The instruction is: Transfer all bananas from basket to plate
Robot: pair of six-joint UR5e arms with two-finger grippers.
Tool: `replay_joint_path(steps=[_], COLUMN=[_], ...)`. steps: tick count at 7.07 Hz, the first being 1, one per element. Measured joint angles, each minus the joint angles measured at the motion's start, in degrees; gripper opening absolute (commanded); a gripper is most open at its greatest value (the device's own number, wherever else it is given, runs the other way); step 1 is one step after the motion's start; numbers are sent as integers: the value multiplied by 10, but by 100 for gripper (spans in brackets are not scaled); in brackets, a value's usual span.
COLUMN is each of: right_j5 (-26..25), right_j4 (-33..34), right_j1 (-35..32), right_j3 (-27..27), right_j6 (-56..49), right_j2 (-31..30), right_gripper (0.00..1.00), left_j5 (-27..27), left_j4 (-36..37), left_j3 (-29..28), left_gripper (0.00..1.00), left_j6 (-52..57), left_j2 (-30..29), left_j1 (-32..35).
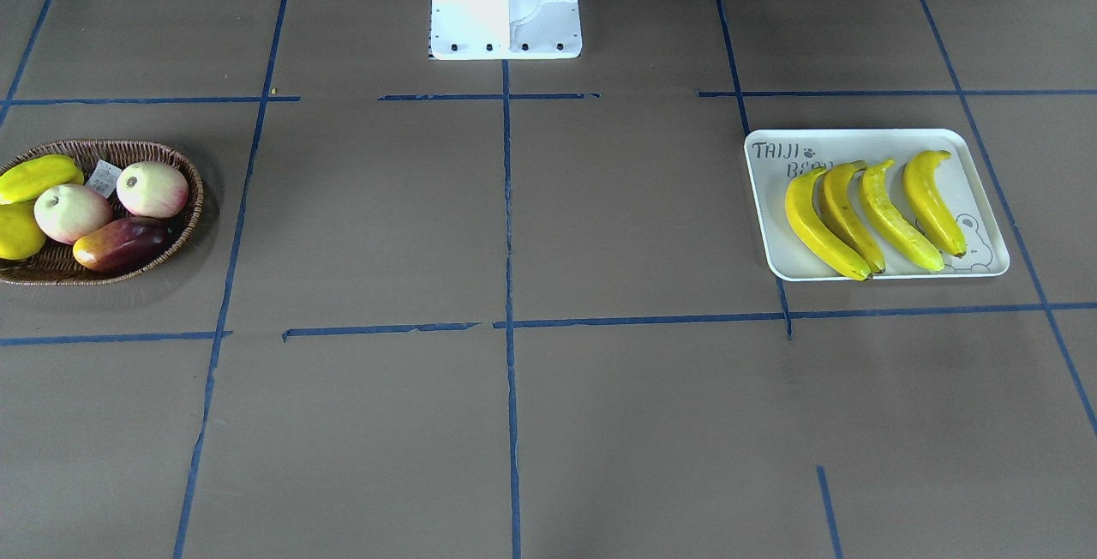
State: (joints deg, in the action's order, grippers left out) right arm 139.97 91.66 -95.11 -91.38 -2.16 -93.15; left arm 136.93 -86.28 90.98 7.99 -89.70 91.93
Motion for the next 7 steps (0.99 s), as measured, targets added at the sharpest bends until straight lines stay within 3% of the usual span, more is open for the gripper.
replay_joint_path(steps=[2, 7], right_j5=[-2, -29], right_j4=[45, 49], right_j1=[-23, -26], right_j3=[-9, -11], right_j6=[-1, -8], right_j2=[-3, -4], right_gripper=[100, 100], left_j5=[0, 0], left_j4=[-1, -6], left_j3=[0, 1], left_gripper=[100, 100], left_j6=[-1, -3], left_j2=[-1, -3], left_j1=[0, 0])
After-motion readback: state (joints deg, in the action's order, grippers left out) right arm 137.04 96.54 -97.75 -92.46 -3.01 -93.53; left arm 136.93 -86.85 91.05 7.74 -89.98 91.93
